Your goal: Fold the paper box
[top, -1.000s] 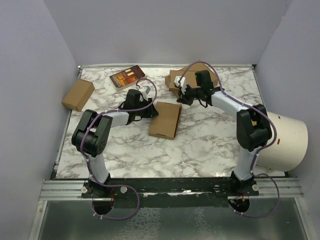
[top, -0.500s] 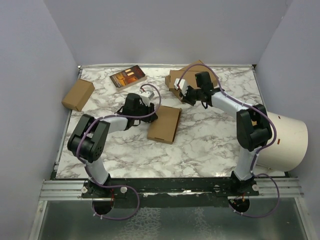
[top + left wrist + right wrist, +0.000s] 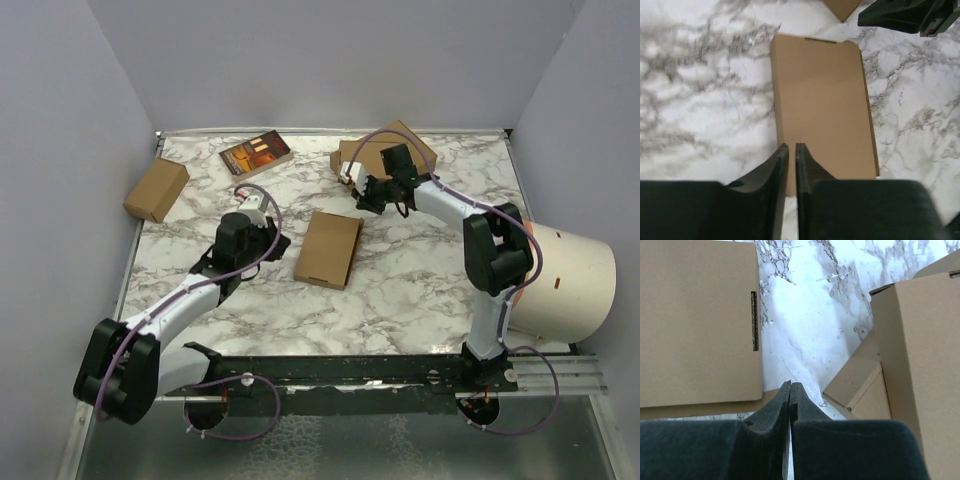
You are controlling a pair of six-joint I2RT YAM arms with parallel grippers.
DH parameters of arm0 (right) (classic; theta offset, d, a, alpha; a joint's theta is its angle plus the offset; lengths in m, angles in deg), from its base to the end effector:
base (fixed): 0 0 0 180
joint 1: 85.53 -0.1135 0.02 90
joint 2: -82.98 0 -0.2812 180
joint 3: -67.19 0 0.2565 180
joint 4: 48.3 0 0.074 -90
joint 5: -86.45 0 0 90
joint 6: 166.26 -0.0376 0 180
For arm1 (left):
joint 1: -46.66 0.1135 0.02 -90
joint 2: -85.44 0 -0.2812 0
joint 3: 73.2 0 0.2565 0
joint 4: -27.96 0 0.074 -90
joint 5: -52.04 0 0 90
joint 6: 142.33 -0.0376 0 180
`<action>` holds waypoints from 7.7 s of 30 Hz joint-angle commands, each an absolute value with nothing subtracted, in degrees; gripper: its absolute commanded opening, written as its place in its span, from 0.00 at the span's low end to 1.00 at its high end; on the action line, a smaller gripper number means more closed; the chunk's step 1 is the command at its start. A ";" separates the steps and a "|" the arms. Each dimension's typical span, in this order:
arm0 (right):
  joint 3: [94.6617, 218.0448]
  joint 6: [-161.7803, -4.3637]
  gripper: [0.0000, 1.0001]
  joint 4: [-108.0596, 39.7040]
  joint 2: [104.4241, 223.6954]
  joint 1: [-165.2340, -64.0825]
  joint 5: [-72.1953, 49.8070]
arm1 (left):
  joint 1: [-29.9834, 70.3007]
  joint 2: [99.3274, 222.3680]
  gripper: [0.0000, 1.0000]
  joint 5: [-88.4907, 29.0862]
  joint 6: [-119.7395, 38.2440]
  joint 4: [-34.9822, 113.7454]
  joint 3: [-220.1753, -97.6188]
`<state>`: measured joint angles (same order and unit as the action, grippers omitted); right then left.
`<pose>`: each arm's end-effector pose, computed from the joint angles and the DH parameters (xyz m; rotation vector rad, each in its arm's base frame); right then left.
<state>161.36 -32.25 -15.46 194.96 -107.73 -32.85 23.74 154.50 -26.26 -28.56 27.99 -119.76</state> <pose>0.3978 0.1822 0.2132 -1.4631 1.8430 0.4429 0.2354 -0.1078 0.2355 0.1235 2.0250 -0.7260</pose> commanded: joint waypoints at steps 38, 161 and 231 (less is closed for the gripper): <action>147.06 -17.89 0.01 -2.97 185.14 -108.28 -40.27 | 18.39 175.48 0.18 -32.33 -23.39 34.99 -129.63; 141.72 -22.82 0.12 1.68 186.05 -116.03 -45.37 | -4.56 160.45 0.42 -19.68 -61.84 -29.71 -89.56; 145.35 -29.20 0.17 2.58 187.02 -115.96 -48.03 | -14.40 183.41 0.31 -31.06 -89.94 -14.73 -108.79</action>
